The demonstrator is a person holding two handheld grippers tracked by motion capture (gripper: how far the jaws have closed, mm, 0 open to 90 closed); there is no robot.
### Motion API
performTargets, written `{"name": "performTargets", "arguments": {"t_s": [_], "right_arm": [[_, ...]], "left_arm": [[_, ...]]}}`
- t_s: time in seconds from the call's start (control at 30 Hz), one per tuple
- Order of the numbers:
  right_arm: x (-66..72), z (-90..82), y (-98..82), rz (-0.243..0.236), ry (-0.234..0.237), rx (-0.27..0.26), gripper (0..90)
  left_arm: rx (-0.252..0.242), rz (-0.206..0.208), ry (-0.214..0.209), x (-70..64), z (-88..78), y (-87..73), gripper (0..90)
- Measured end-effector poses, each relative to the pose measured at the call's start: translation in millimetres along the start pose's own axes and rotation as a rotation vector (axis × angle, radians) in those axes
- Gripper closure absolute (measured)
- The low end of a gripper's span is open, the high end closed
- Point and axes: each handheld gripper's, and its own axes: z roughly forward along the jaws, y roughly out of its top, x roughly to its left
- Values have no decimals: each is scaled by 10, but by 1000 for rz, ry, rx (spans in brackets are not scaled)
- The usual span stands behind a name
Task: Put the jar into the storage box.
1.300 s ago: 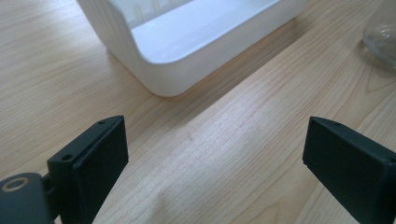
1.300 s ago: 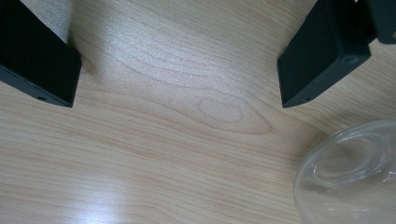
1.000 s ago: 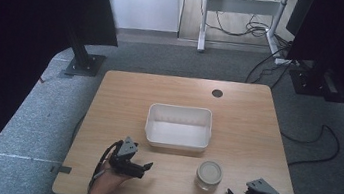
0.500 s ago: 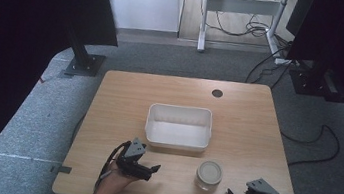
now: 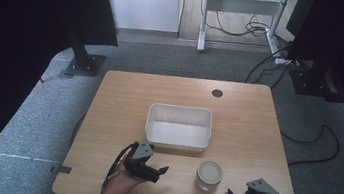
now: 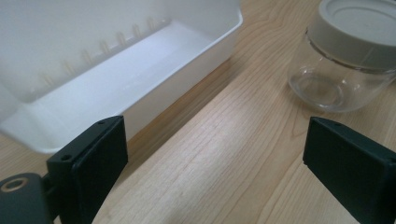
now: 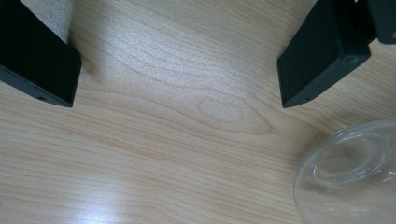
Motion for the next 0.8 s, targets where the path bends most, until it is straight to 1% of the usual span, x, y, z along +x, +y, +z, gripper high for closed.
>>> {"name": "performTargets", "arguments": {"t_s": [0.33,0.6,0.8], "right_arm": [[0,0,0,0,0,0,0],[0,0,0,0,0,0,0],[-1,-1,-1,-1,1,0,0]], "left_arm": [[-2,20,-26,-117,92,75,60],[-7,39,-56,-221,186,147,59],[-16,39,-71,-296,255,194,42]]}}
